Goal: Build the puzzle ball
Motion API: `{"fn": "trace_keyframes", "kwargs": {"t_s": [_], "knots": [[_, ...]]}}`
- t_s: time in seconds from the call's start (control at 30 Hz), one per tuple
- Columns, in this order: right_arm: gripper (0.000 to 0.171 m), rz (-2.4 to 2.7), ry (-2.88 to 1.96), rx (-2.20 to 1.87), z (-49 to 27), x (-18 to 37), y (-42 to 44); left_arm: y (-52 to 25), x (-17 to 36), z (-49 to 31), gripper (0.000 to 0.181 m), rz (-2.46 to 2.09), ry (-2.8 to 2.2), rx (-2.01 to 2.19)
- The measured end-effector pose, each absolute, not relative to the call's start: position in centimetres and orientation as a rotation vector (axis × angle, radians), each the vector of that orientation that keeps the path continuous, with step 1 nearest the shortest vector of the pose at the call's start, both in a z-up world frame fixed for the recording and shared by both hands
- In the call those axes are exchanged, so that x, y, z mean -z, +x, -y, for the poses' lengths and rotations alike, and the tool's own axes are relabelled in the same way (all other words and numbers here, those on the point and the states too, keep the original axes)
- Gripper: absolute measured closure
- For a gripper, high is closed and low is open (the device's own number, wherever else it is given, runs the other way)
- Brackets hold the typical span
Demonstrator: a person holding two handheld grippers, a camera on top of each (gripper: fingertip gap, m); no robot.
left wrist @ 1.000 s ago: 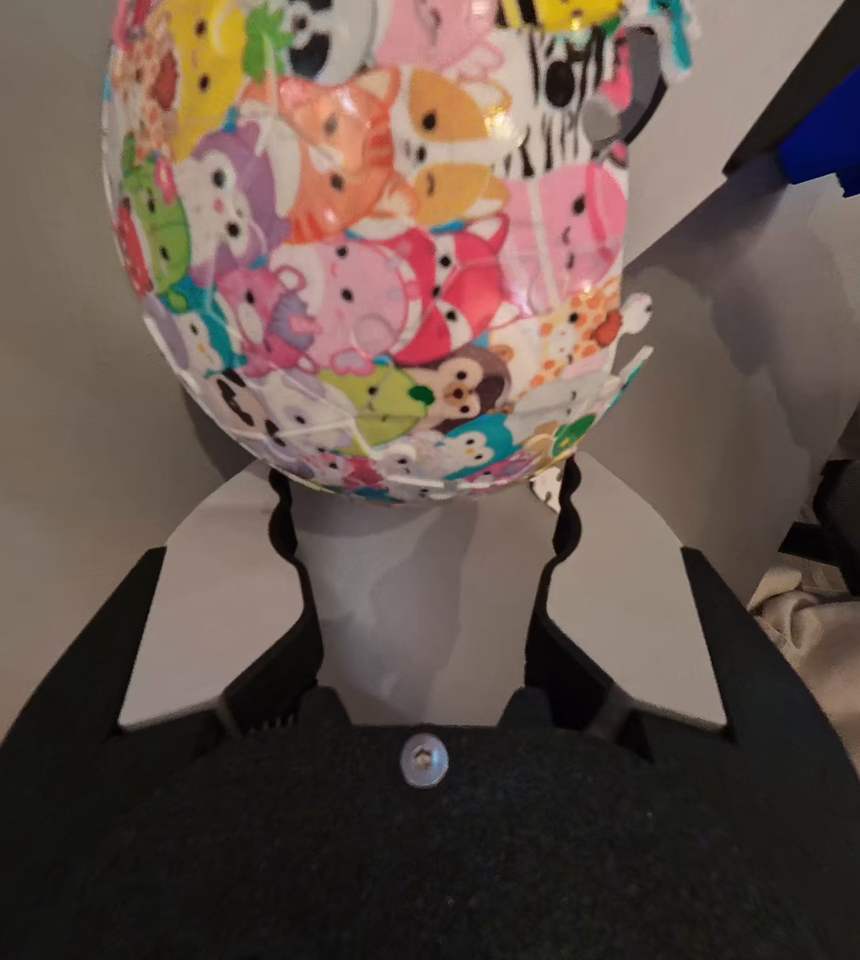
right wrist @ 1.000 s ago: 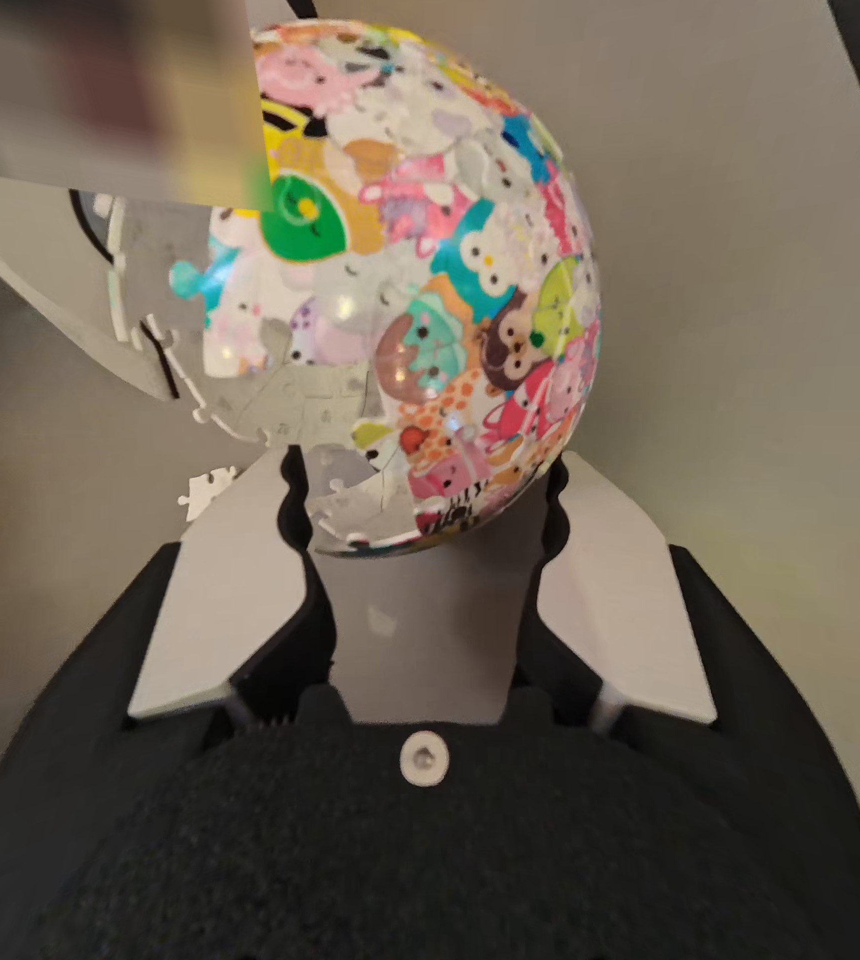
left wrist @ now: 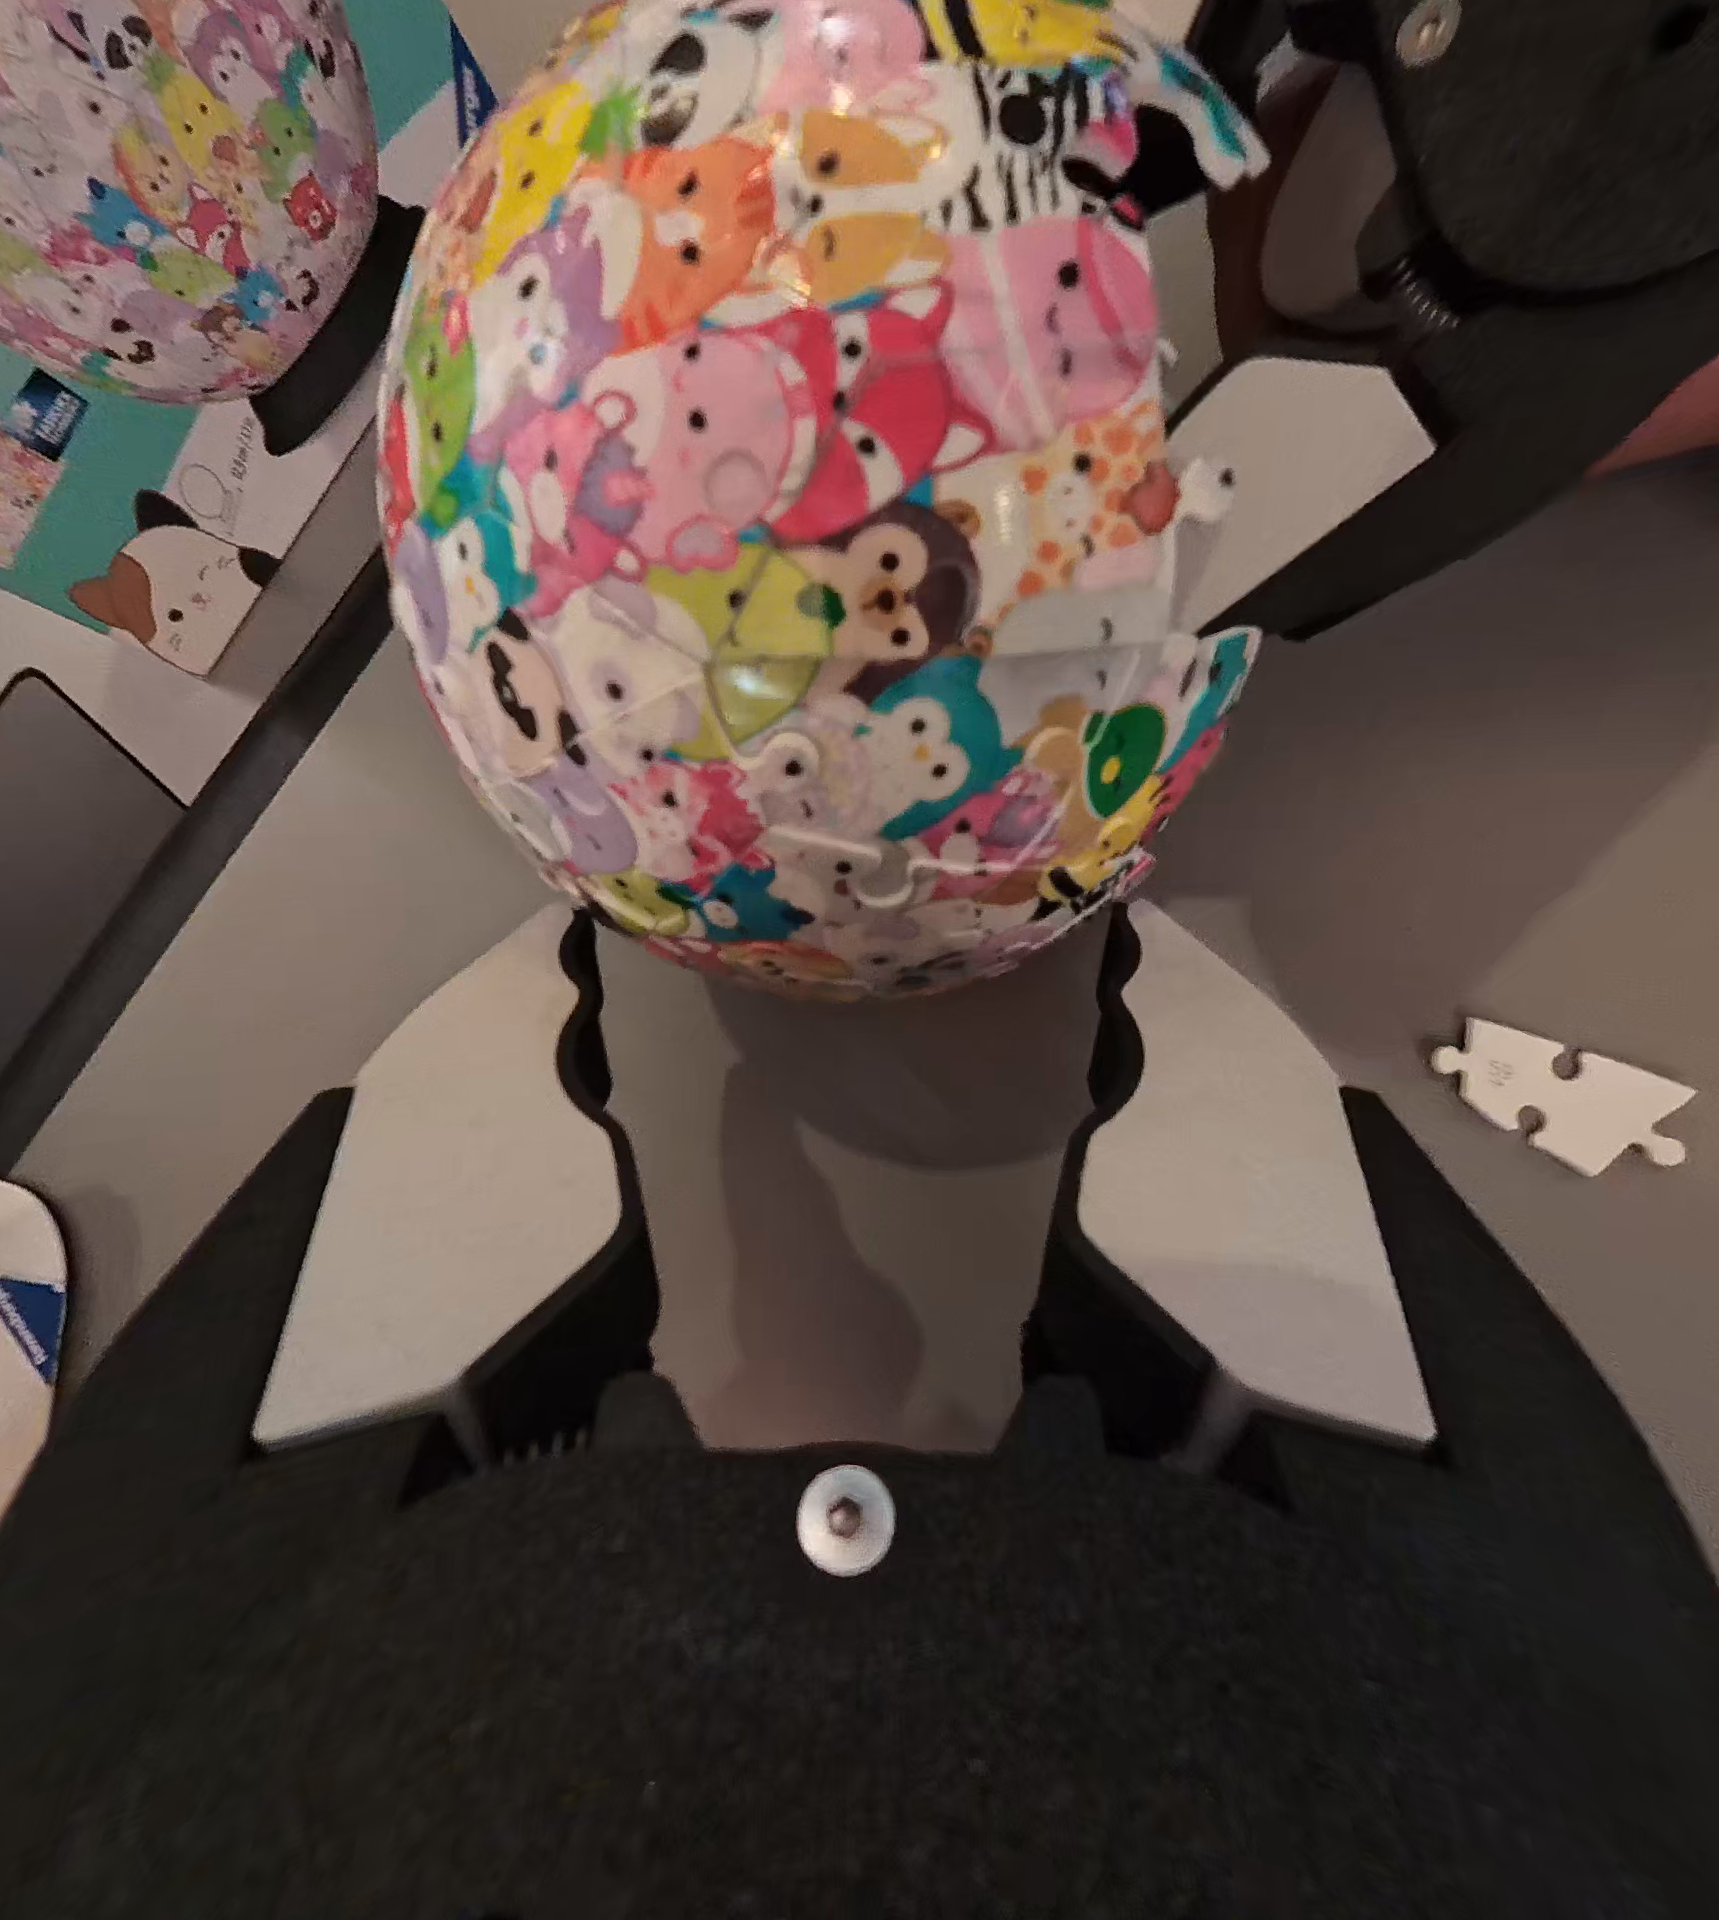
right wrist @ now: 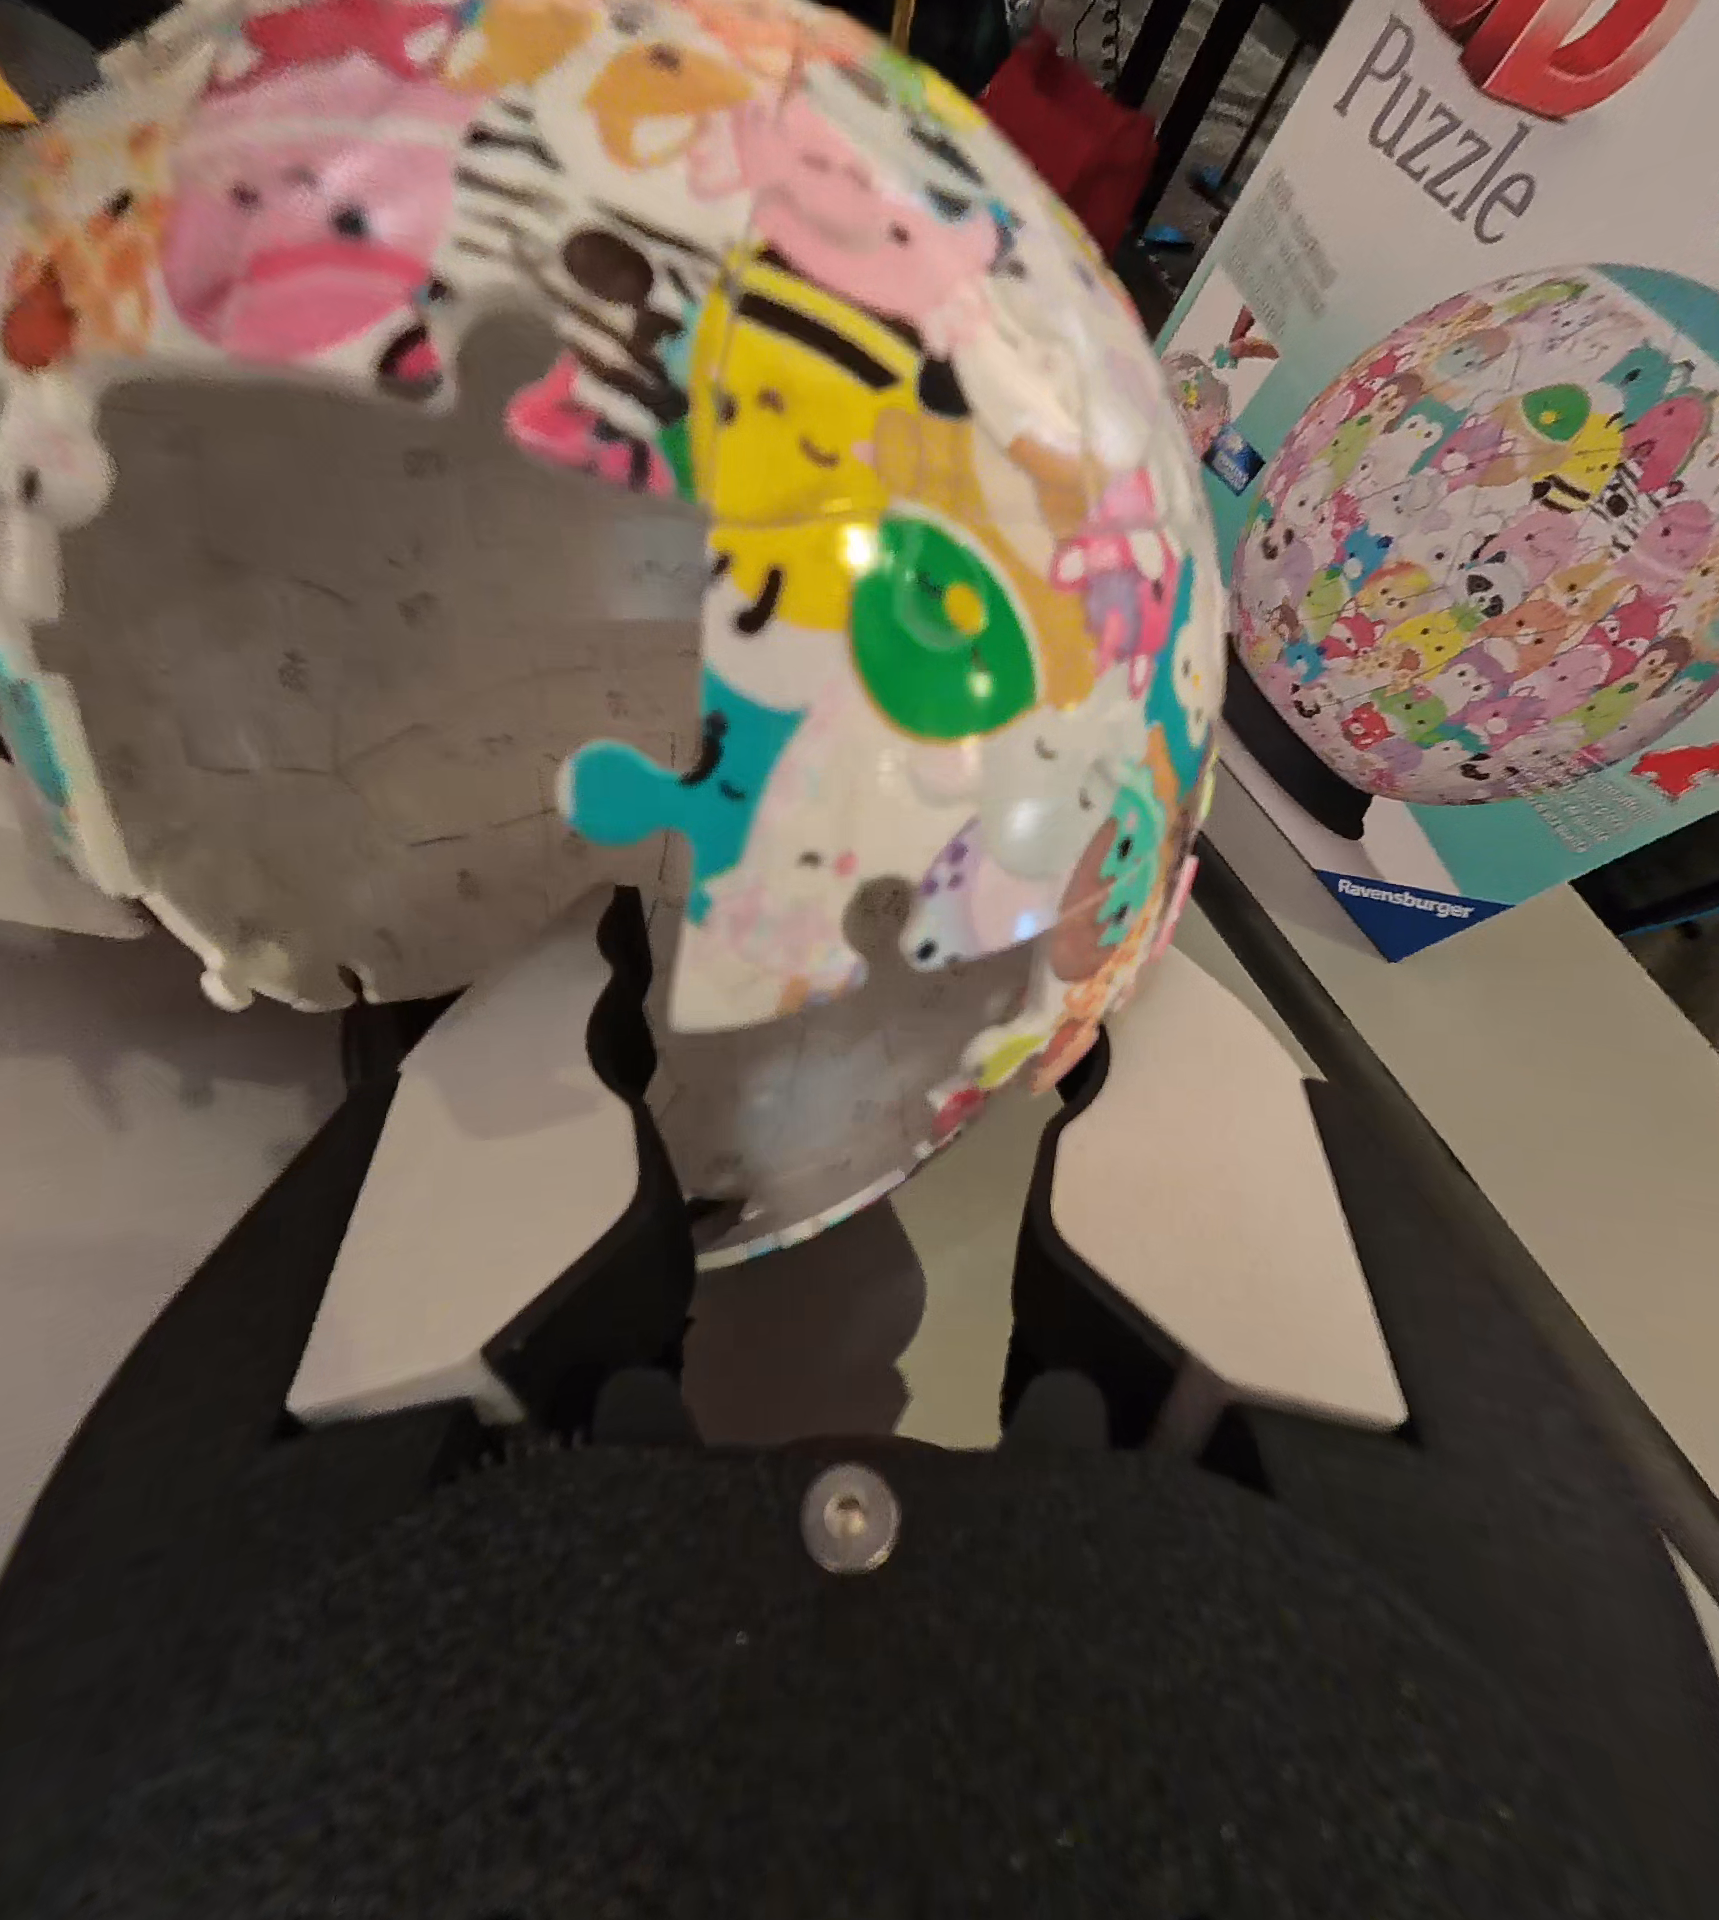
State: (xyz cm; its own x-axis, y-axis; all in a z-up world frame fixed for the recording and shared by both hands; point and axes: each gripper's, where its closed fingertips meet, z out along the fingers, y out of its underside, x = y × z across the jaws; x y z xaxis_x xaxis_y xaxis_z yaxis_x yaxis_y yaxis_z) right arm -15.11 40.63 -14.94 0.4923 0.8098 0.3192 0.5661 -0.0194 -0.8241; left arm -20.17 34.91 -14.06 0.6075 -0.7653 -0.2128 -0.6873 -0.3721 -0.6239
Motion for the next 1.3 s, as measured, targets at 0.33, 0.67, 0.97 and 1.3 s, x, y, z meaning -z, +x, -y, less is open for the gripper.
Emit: {"fn": "trace_keyframes", "kwargs": {"t_s": [0.33, 0.67, 0.97, 1.3], "knots": [[0.085, 1.231, -1.67, -0.15, -40.1, 15.7, -14.8, -20.5, 14.7, -34.5, 0.091, -1.171, -2.06, 0.061], [0.084, 1.156, -1.677, -0.221, -38.2, 14.0, -11.8, -20.7, 15.1, -33.5, 0.093, -1.162, -2.087, 0.129], [0.13, 1.449, -1.734, -0.323, -23.7, 15.2, -11.7, -22.7, 12.6, -25.0, 0.102, -1.096, -2.146, 0.279], [0.155, 1.537, -1.782, -0.329, -20.1, 17.9, -15.0, -24.0, 12.7, -14.1, 0.117, -1.012, -2.088, 0.527]]}}
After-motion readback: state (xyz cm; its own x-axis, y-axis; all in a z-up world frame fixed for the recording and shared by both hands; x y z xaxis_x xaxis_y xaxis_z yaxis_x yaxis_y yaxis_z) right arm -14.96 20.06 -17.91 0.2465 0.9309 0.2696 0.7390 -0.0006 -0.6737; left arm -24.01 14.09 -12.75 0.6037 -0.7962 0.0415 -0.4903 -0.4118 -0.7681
